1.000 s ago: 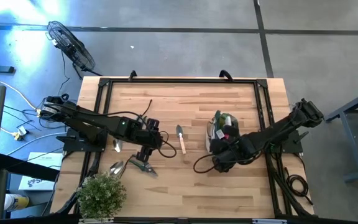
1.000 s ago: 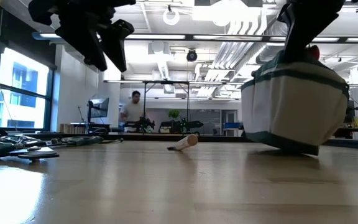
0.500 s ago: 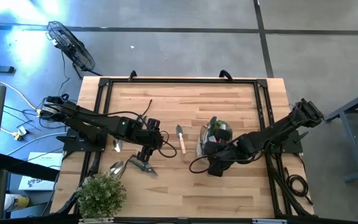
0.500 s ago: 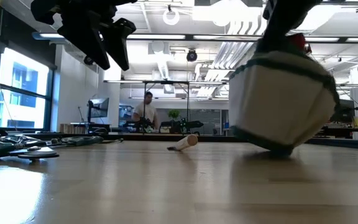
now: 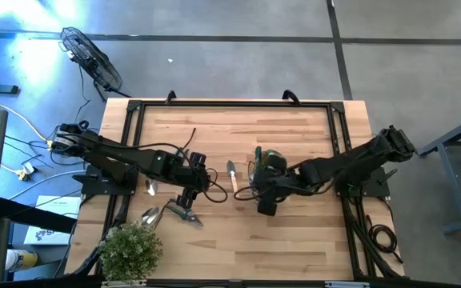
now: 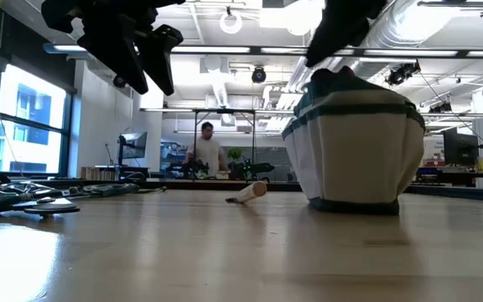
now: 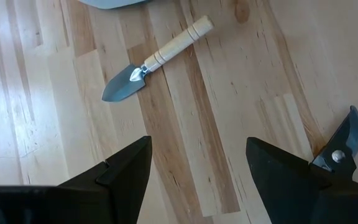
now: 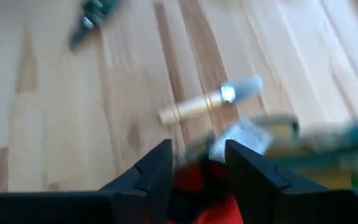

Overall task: Pick & Place Garden tools in Gardening bag
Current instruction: Adjust the green gardening bag

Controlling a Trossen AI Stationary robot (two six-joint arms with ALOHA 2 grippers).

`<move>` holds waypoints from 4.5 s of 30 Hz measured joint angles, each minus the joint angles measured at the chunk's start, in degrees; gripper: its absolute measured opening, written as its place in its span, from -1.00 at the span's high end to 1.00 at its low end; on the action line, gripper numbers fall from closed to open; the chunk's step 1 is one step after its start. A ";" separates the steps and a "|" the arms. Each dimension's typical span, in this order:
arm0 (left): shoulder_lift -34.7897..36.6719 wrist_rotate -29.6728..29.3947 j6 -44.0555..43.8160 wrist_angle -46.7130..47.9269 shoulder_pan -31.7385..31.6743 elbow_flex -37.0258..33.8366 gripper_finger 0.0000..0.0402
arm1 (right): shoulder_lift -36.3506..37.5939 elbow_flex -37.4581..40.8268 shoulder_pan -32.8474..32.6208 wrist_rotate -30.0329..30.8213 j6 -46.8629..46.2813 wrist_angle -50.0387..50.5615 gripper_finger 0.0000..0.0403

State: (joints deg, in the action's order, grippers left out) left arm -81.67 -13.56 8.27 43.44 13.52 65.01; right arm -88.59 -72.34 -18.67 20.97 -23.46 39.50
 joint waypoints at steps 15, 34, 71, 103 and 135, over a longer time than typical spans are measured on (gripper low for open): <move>-0.02 -2.61 6.43 -0.82 -0.02 0.00 -0.26 | 5.13 -0.02 0.78 1.06 -12.04 13.30 0.17; -0.02 -6.19 12.53 -4.31 -0.02 -0.02 -0.26 | 3.97 -0.02 10.70 -10.69 -26.58 26.06 0.26; -0.02 -4.85 10.81 -6.88 -0.07 -4.11 -0.26 | 3.97 -0.02 9.32 -21.52 -35.88 26.61 0.62; -0.02 1.07 10.34 -7.85 -4.92 -4.07 -0.26 | -8.26 -0.02 11.77 -26.23 -18.59 37.73 0.99; -0.02 1.63 9.43 -7.69 -4.92 -4.07 -0.26 | -8.18 -0.02 10.23 -49.06 -8.81 10.96 0.98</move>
State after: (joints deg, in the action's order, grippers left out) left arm -81.69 -11.94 17.70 35.75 8.60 60.95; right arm -96.77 -72.36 -8.44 -28.09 -32.27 50.46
